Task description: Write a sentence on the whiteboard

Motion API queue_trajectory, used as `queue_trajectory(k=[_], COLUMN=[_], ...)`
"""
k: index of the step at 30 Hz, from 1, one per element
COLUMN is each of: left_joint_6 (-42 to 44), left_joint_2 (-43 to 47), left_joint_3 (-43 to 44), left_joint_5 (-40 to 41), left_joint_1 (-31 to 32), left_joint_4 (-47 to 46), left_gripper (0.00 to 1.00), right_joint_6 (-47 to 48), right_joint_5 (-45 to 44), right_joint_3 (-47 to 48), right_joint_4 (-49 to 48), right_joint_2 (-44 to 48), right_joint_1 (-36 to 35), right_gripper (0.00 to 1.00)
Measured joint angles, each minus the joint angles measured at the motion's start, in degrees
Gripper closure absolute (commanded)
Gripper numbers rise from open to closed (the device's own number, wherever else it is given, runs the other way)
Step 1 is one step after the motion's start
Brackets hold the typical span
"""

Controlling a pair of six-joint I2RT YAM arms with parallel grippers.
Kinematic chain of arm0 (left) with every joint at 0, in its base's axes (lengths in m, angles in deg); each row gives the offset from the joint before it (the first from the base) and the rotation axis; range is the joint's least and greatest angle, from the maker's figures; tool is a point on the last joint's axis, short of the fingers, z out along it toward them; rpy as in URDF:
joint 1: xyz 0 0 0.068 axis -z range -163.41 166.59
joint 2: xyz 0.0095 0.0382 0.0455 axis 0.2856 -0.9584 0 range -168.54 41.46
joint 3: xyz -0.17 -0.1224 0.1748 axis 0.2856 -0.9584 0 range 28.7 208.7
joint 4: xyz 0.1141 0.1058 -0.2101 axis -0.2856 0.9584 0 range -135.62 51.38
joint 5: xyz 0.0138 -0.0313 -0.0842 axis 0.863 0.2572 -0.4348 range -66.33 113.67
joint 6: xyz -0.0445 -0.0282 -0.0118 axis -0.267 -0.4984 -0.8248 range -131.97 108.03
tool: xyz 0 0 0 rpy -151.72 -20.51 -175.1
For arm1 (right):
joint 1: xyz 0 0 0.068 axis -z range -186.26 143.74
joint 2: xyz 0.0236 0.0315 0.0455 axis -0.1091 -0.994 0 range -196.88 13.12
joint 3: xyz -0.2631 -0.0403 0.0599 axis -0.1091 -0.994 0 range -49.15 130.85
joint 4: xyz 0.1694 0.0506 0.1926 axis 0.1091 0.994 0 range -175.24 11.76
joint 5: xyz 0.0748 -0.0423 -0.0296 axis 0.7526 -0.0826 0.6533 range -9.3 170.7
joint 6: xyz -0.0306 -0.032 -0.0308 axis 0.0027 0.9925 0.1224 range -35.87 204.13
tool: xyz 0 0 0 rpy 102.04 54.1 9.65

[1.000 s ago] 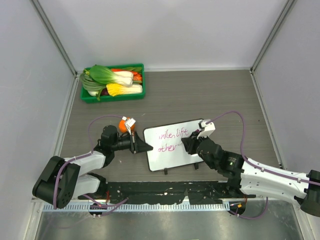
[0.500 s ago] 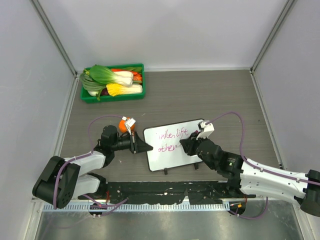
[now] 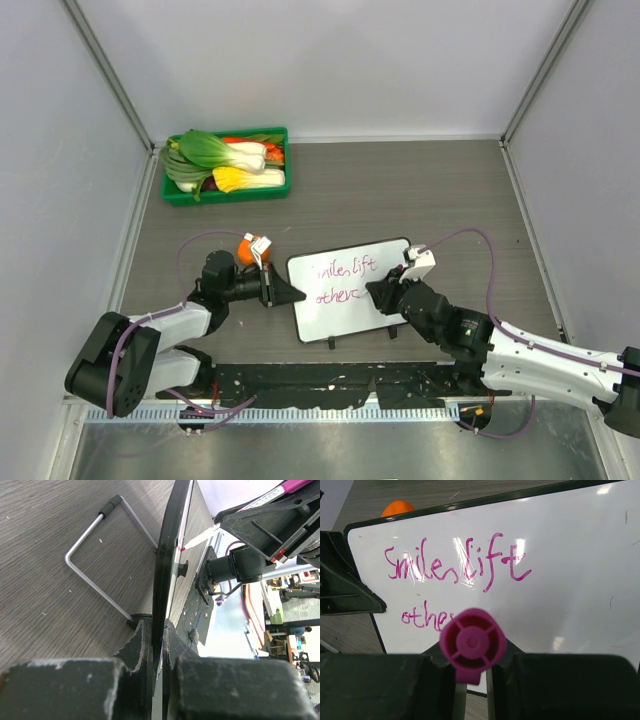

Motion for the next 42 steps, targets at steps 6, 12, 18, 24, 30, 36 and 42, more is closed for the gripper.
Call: queue_trajectory(k=[6, 12, 18, 24, 30, 36, 42], left_joint_6=[0.0, 0.0, 0.0, 0.0, 0.0, 0.0, 0.0], left_joint_2=[0.0, 0.0, 0.0, 0.0, 0.0, 0.0, 0.0], left_joint_3=[0.0, 0.0, 0.0, 0.0, 0.0, 0.0, 0.0], left_joint_5=[0.0, 0.0, 0.0, 0.0, 0.0, -0.1, -0.1], left_joint_1=[0.0, 0.0, 0.0, 0.0, 0.0, 0.0, 0.0], left_joint_4=[0.0, 0.0, 0.0, 0.0, 0.0, 0.0, 0.0], left_gripper=[1.00, 1.00, 1.00, 1.00, 1.00, 1.00, 1.00], right_joint_6=[0.0, 0.0, 0.0, 0.1, 0.6, 1.2, 2.3], right_joint_5=[0.1, 1.3, 2.5, 2.6, 3.4, 5.9, 9.3], right_joint_3=[0.0, -0.1, 0.0, 0.1, 0.2, 0.4, 2.4], right_joint_4=[0.0, -0.7, -3.2, -4.4, -4.2, -5.7, -7.6], right_joint_2=[0.0, -0.9, -3.1, -4.0, -3.1, 0.5, 1.2], right_joint_1=[0.0, 0.0, 0.0, 0.0, 0.2, 1.3, 3.2], right_gripper=[0.99, 0.99, 0.99, 0.99, 0.99, 0.99, 0.99])
